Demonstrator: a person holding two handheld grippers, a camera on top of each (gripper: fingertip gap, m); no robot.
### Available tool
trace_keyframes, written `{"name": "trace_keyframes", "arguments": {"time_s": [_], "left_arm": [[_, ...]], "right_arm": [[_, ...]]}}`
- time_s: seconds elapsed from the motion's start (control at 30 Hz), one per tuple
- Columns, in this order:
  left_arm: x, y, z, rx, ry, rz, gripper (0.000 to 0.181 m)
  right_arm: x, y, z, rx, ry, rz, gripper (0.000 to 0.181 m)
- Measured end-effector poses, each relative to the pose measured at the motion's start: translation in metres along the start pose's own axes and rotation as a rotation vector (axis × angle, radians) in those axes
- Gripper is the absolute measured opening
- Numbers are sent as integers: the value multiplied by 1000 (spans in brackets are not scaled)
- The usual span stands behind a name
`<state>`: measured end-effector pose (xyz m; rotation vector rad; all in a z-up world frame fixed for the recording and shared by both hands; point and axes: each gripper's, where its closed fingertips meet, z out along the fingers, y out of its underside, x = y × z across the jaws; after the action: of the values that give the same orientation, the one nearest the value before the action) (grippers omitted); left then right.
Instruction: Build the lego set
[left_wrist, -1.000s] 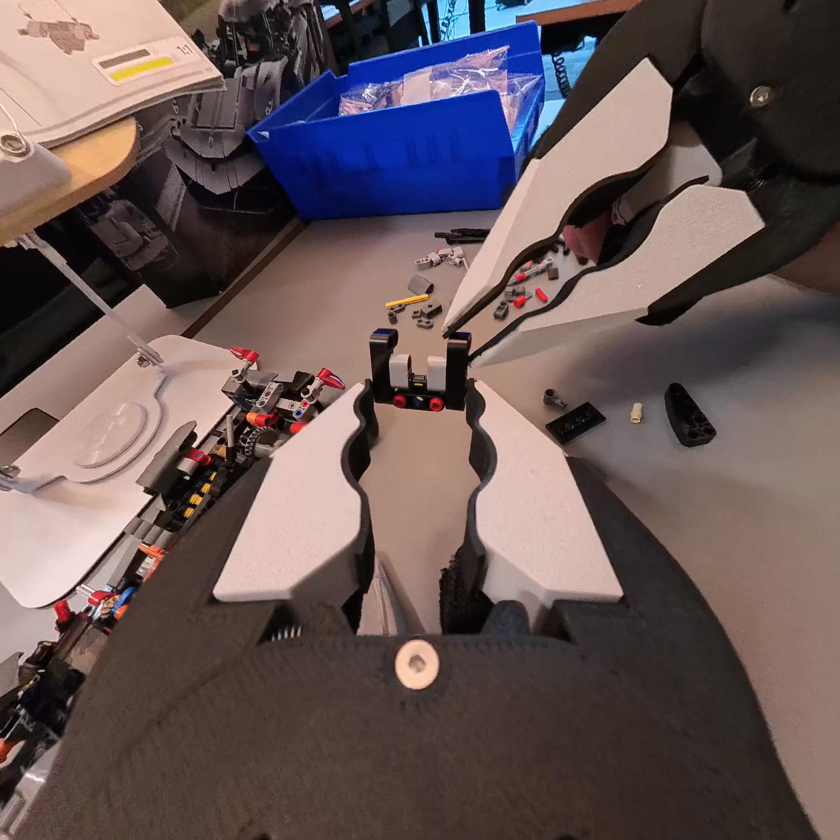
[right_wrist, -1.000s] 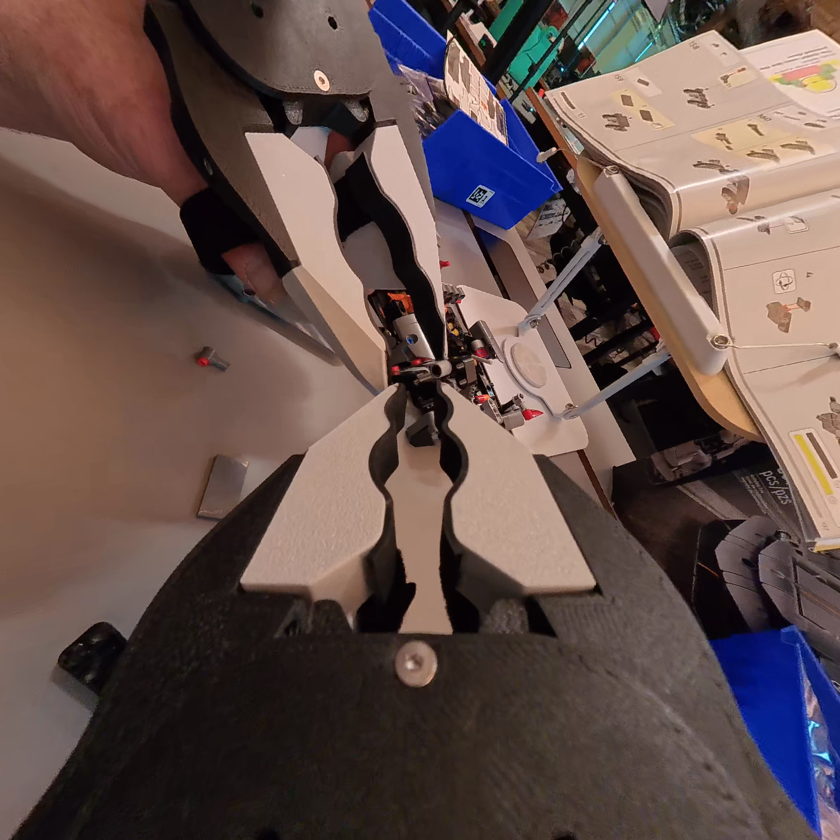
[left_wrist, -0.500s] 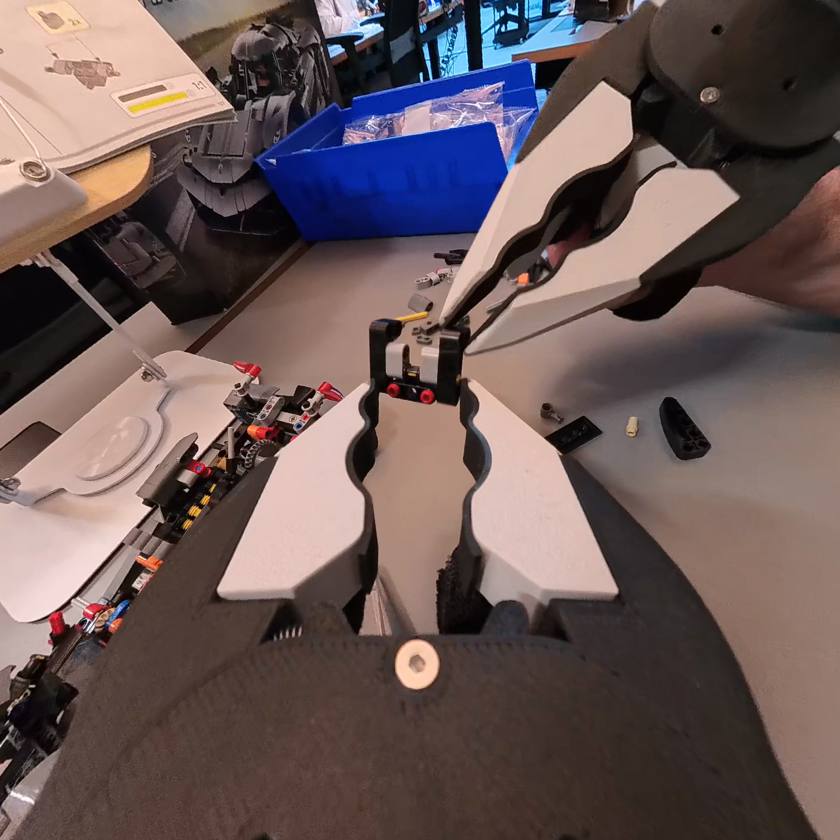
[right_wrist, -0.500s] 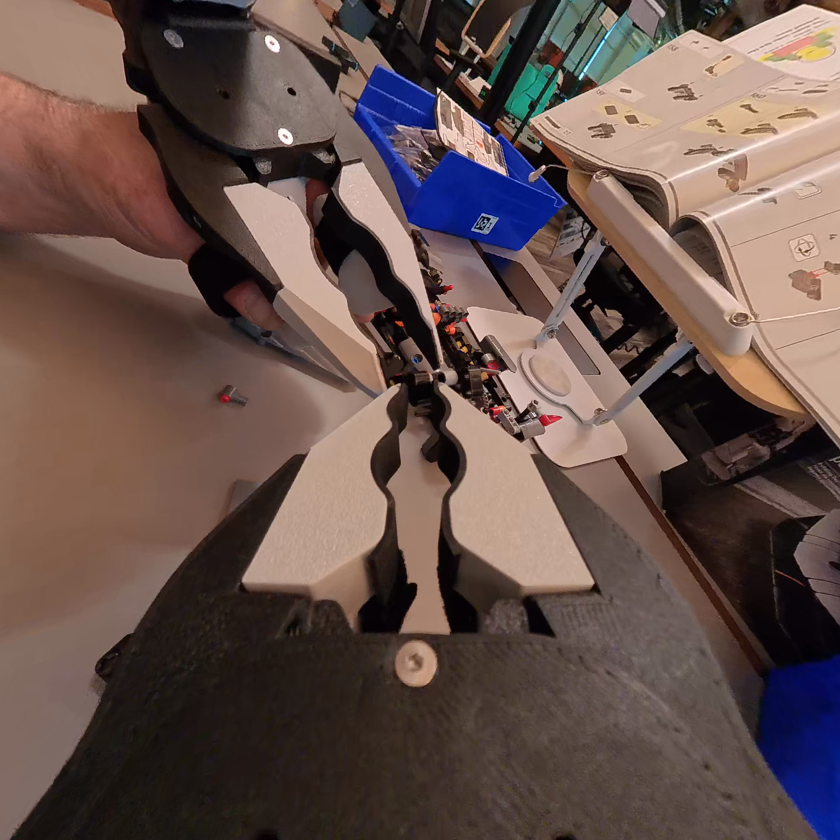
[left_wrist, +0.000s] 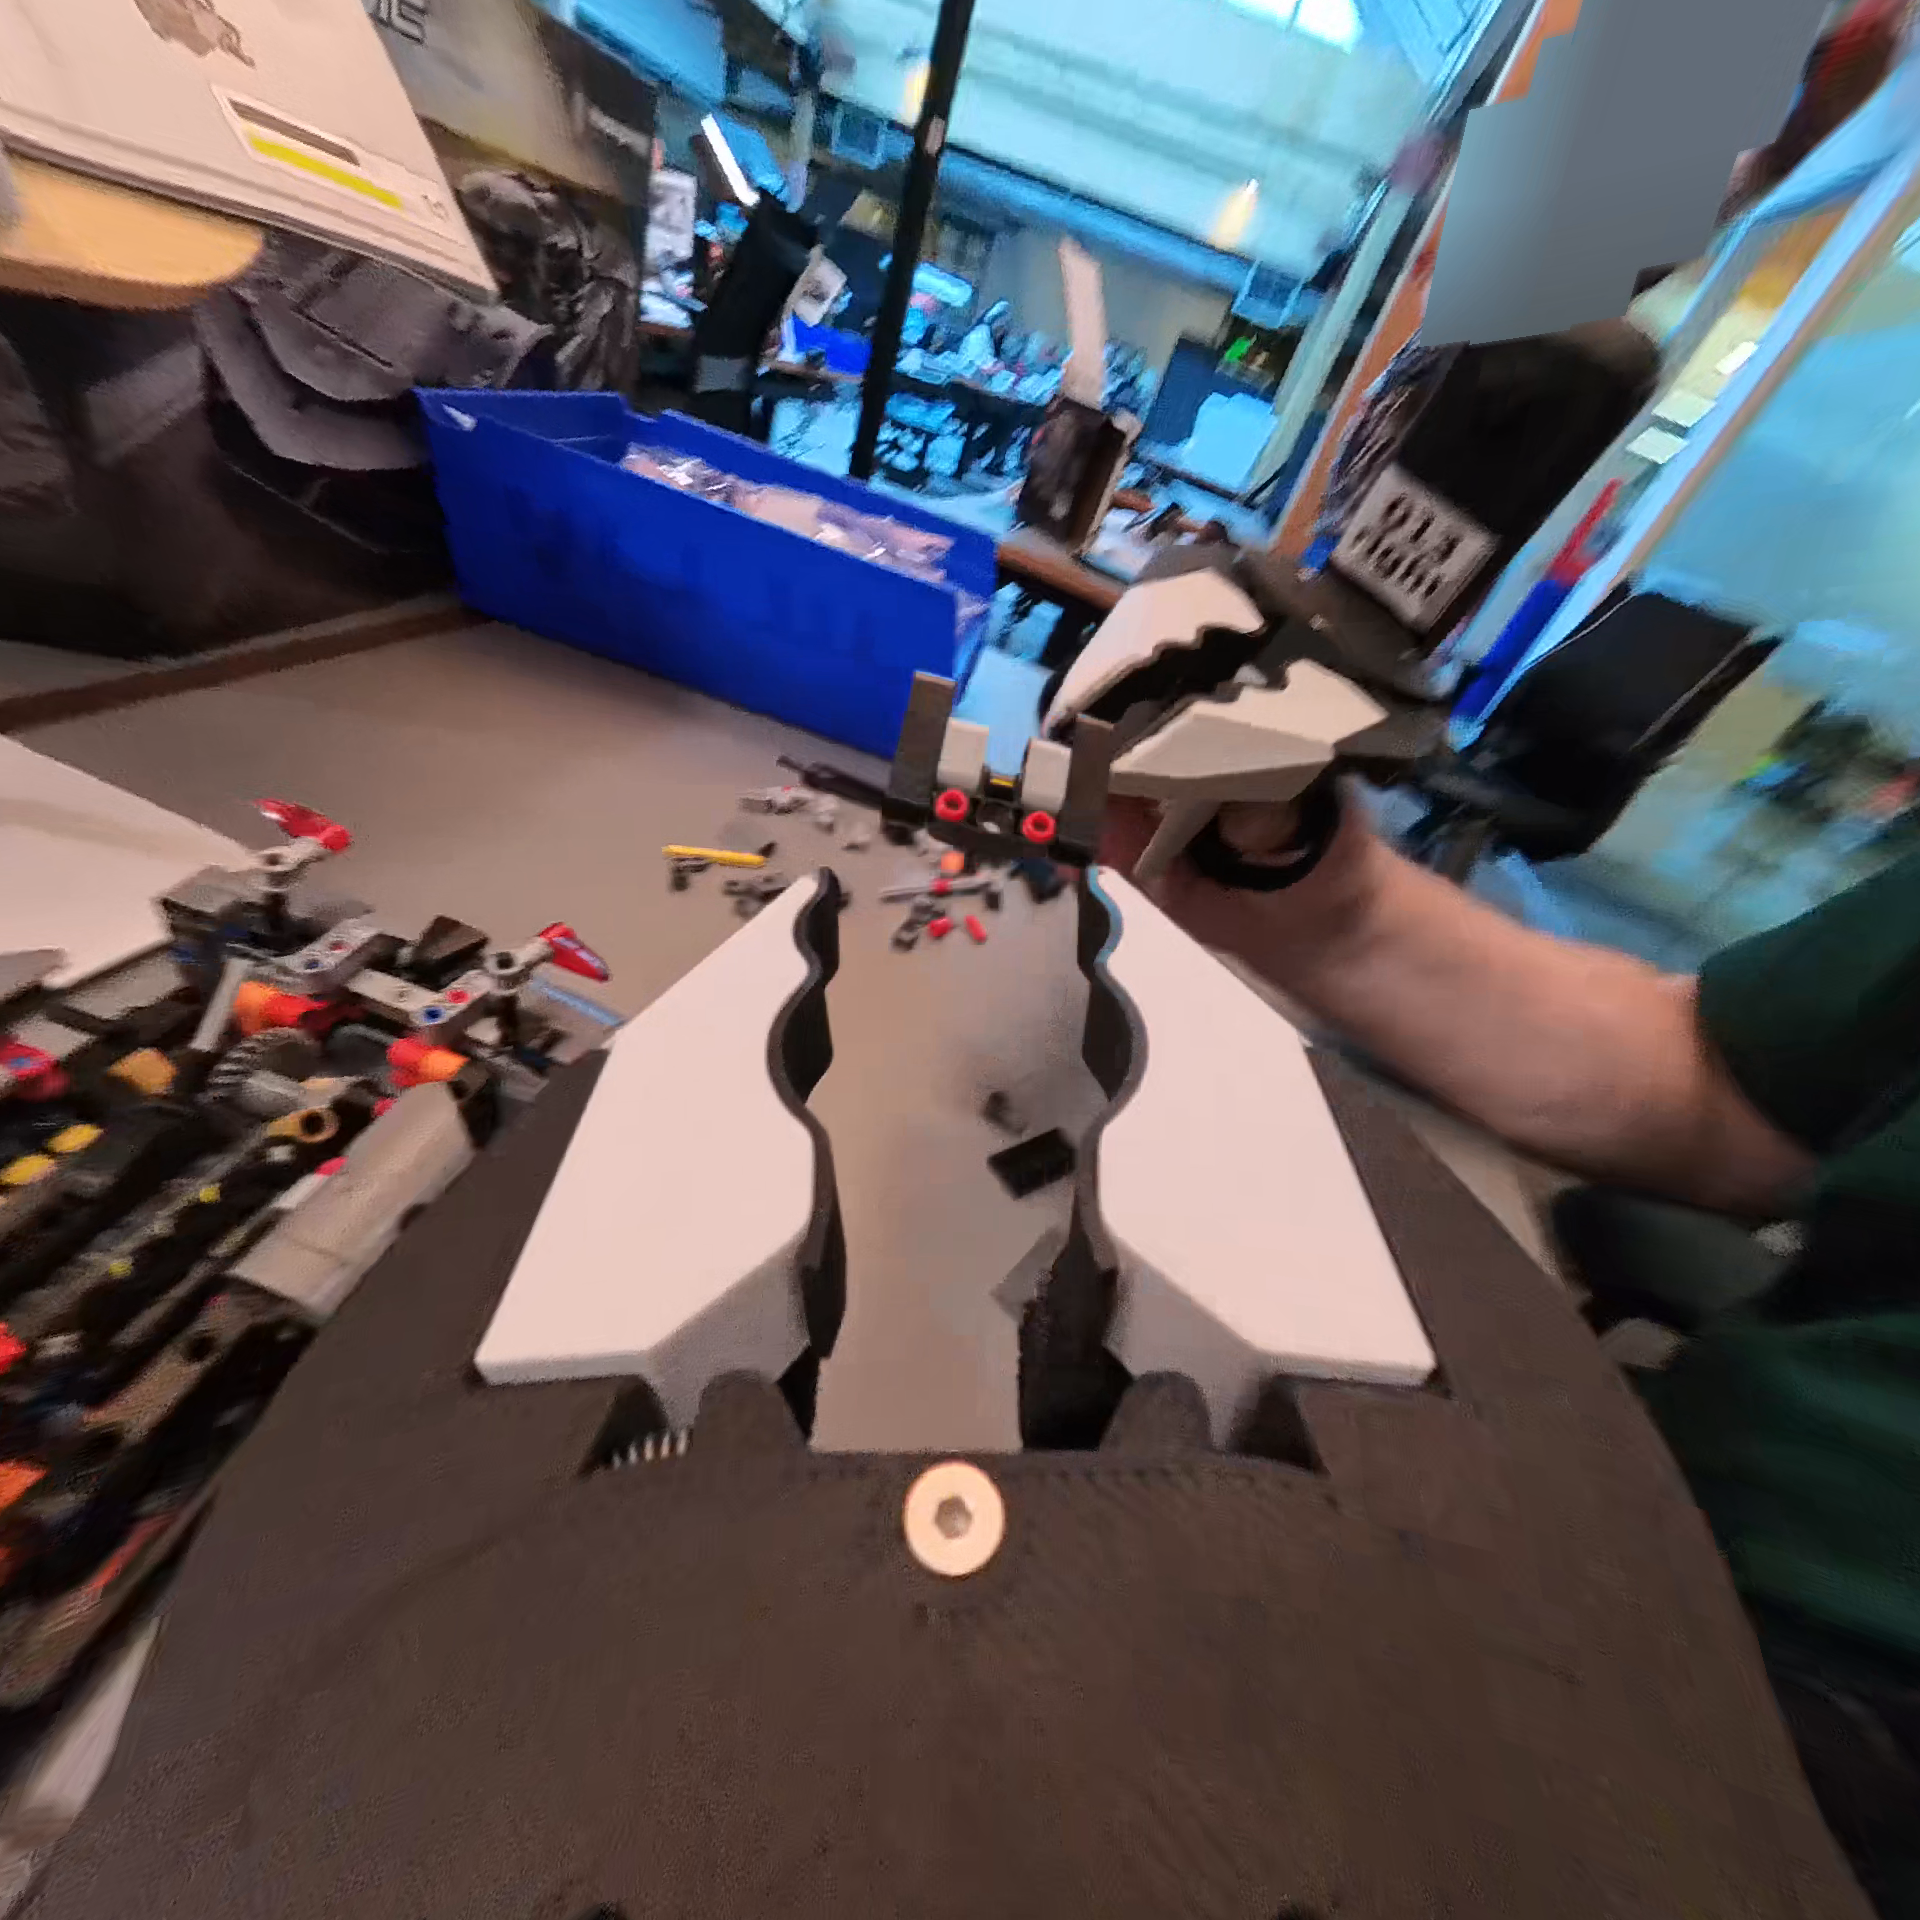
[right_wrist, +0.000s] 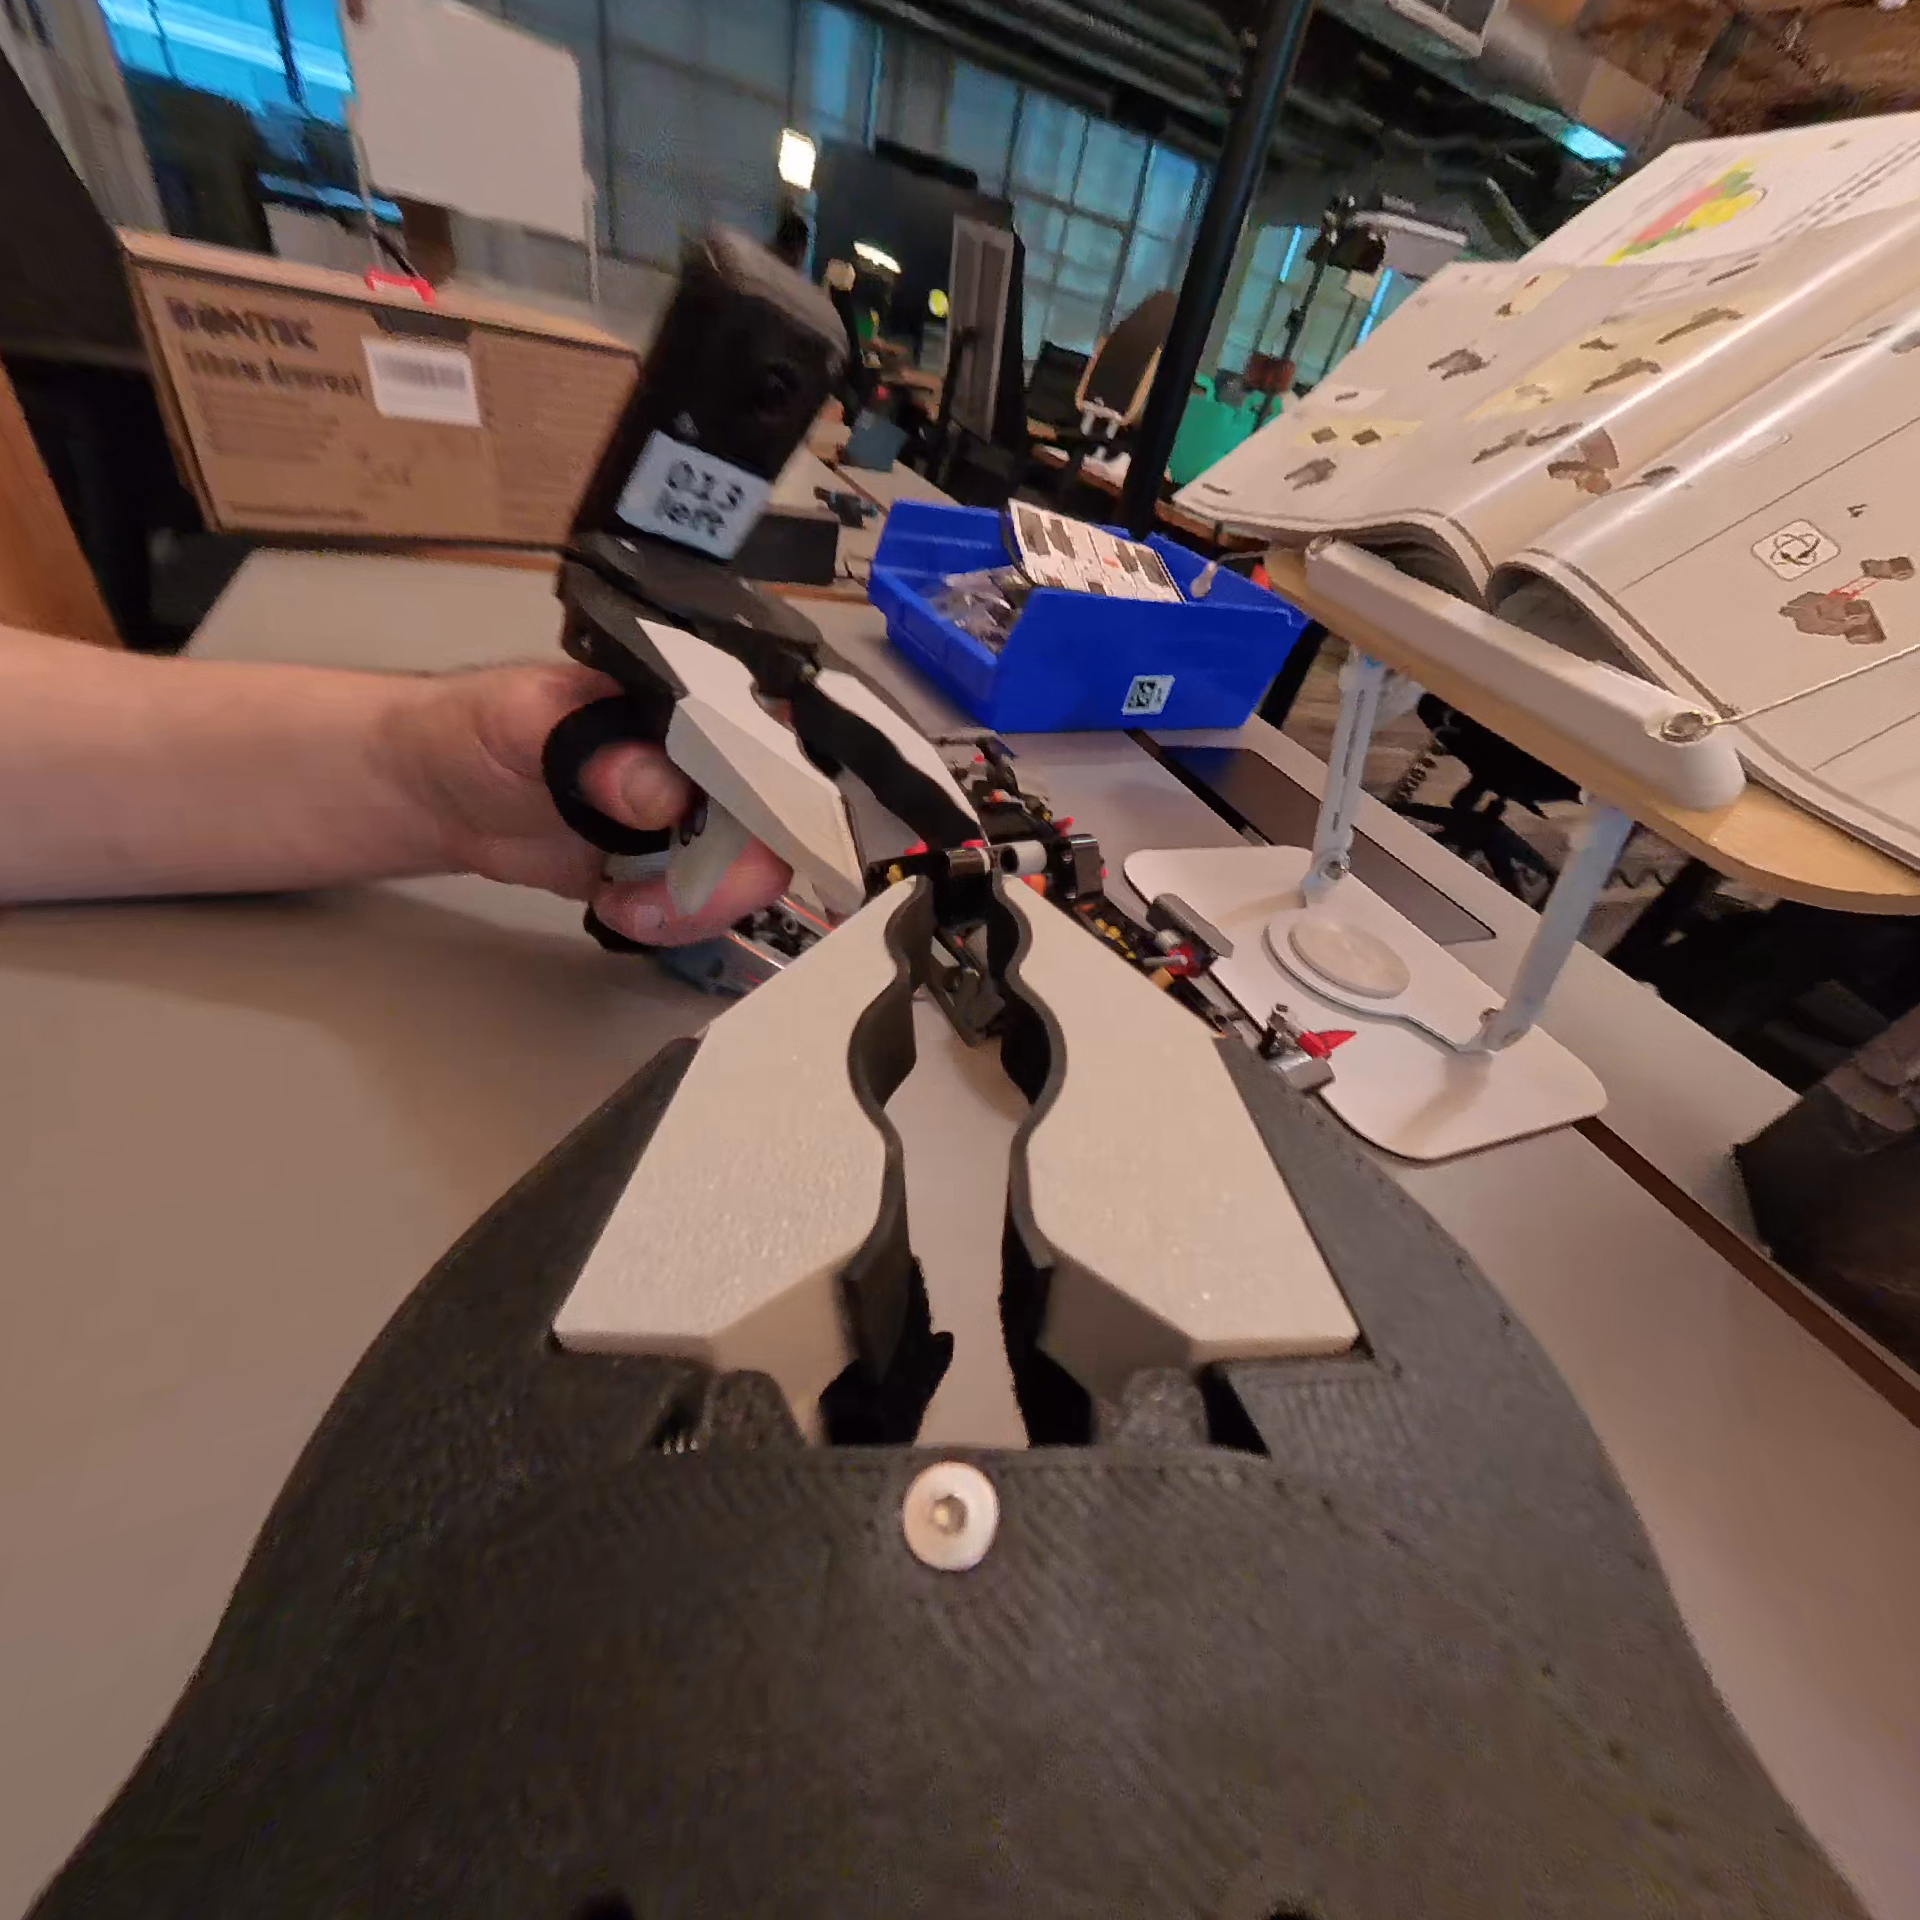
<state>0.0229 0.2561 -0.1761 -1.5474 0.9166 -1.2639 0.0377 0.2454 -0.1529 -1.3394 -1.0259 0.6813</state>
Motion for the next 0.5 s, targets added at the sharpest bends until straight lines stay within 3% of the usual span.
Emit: {"name": "trace_keyframes", "arguments": {"time_s": [0.17,0.27,0.5], "left_arm": [[11,-13,-4,103,174,-220,48],[16,-18,-4,143,231,-279,41],[9,-18,-7,151,203,-286,18]], "right_arm": [[-4,-6,-3,32,-24,-6,8],[-10,-6,1,29,-40,-29,8],[-14,-7,2,36,-61,-26,8]]}}
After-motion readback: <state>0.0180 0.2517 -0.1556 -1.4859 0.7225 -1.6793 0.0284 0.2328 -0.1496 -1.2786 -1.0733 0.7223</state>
